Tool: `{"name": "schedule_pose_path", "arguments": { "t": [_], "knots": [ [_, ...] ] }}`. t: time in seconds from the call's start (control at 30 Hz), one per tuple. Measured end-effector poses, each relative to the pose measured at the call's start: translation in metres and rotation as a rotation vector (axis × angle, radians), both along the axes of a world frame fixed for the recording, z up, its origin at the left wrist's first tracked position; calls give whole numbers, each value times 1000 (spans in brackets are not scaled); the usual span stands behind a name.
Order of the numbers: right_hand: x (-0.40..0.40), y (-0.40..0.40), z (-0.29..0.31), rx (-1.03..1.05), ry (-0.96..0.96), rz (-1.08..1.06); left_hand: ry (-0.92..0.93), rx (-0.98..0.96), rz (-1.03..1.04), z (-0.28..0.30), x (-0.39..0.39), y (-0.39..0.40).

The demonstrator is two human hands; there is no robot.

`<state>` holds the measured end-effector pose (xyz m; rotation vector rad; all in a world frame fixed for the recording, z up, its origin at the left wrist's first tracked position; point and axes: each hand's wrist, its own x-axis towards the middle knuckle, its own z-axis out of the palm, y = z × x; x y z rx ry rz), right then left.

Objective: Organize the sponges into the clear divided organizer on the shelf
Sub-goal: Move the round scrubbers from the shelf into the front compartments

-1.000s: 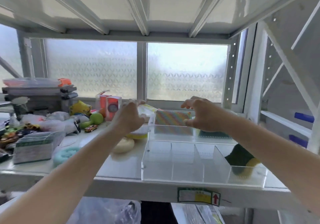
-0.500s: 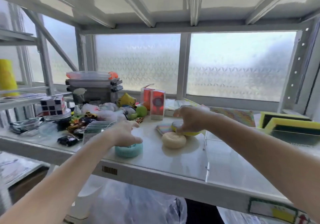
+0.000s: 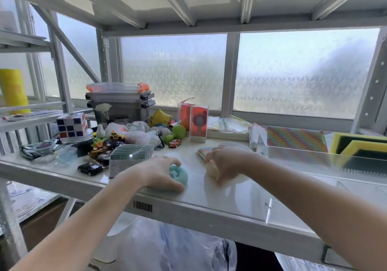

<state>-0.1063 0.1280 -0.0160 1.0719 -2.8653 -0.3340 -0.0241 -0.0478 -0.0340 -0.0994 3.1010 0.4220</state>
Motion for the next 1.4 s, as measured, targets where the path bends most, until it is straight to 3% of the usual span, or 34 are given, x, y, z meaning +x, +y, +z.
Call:
{"name": "schedule_pose_path", "arguments": {
  "t": [0.23,0.57,0.97,1.2,1.4],
  "knots": [
    [0,9,-2,-74,58,73,172,77,42,12,5,9],
    [32,60,46,-419,295,185,408,140,-51,46,14,59],
    [48,223,71,-576,136,-209,322,260,-363,58,-11,208],
    [63,266,49,-591,134,-359,353,62,-444,64,-7,266],
    [65,265,29,-550,92,-412,291,21,-439,48,-11,286]
  ]
}}
